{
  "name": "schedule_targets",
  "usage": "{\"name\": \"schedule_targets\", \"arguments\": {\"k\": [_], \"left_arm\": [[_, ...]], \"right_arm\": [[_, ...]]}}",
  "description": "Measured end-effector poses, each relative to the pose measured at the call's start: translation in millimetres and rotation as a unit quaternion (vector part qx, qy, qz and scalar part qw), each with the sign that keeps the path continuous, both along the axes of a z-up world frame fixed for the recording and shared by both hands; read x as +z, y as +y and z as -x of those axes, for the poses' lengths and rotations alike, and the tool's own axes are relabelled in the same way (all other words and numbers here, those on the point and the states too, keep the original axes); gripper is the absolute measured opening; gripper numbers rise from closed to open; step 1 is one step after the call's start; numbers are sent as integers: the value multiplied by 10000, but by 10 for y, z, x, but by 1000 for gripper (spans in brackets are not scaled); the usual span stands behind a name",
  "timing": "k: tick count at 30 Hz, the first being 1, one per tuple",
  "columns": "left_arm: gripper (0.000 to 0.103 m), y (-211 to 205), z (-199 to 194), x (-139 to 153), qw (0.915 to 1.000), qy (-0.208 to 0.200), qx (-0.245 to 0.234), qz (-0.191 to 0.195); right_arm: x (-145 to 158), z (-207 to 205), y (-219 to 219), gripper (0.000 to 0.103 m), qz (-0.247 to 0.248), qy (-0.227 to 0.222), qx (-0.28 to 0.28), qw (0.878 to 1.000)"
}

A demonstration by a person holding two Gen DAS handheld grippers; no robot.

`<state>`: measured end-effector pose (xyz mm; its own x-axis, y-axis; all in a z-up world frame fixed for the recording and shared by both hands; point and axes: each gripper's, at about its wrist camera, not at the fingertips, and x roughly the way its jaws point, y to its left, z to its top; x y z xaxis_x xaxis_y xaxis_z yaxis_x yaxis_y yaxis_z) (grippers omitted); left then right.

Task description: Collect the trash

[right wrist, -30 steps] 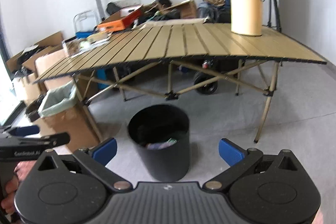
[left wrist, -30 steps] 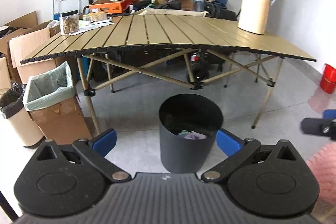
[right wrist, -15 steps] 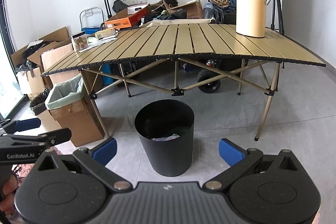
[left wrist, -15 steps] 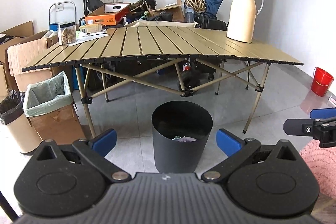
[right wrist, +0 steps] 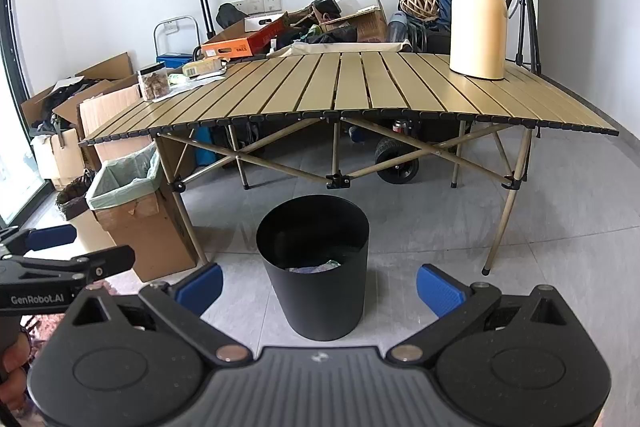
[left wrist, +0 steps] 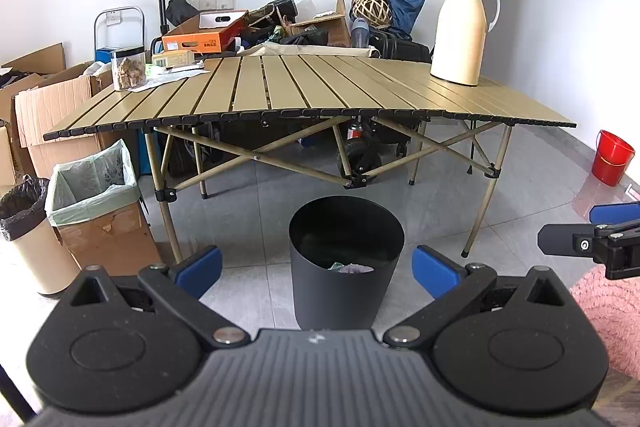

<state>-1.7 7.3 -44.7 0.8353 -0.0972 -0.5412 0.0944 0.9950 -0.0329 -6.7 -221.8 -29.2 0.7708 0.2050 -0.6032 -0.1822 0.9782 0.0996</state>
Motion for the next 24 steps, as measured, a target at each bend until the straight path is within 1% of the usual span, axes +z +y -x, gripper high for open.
{"name": "schedule_targets", "arguments": {"k": [24], "left_arm": [[103,3,-2,26,10000,-30,15,21]], "right_arm": [[24,7,-3,103,-2,-20,-1,10000]]}}
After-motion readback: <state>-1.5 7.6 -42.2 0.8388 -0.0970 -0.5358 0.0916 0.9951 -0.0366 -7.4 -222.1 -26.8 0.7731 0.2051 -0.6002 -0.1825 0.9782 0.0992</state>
